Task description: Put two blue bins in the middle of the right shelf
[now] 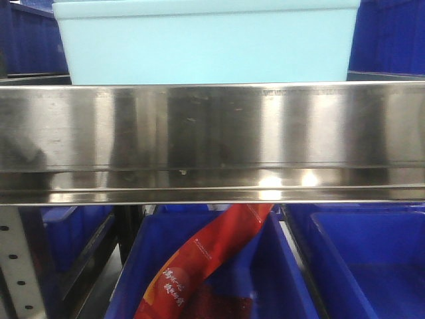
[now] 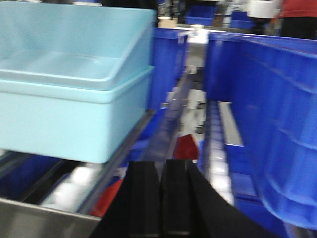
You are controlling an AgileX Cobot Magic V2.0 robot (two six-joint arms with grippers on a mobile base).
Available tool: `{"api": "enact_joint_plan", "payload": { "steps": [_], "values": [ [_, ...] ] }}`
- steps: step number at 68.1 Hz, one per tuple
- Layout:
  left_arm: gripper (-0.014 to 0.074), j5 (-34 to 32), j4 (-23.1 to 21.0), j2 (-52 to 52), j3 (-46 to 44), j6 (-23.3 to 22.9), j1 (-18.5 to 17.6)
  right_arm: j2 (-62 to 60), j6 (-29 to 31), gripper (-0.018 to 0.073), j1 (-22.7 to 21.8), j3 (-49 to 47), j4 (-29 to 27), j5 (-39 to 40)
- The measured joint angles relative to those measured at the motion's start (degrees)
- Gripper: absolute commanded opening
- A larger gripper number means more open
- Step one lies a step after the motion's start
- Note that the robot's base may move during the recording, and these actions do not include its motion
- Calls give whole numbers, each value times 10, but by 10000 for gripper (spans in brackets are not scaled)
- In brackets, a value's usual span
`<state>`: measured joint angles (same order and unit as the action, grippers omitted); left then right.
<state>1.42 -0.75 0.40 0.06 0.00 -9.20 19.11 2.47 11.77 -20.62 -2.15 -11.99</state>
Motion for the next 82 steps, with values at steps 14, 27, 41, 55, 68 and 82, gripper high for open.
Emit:
{"api": "enact_joint_plan", "payload": {
  "steps": [14,27,41,55,68,82],
  "values": [
    [-111,0,0,-1,0,0,0,-88,16,-162,-99,73,-25,5],
    [-111,0,0,-1,0,0,0,-169,18,-162,-126,149,-25,7],
    [-111,0,0,-1,1,0,0,-188,19,-162,-127,204,-26,23],
    [-111,0,0,-1,1,0,0,-189,19,-162,-127,205,-34,51],
    [-111,0,0,-1,1,0,0,-189,19,-162,-127,205,-34,60],
    [-111,0,0,-1,1,0,0,-189,20,-162,-127,205,-35,61]
  ]
}}
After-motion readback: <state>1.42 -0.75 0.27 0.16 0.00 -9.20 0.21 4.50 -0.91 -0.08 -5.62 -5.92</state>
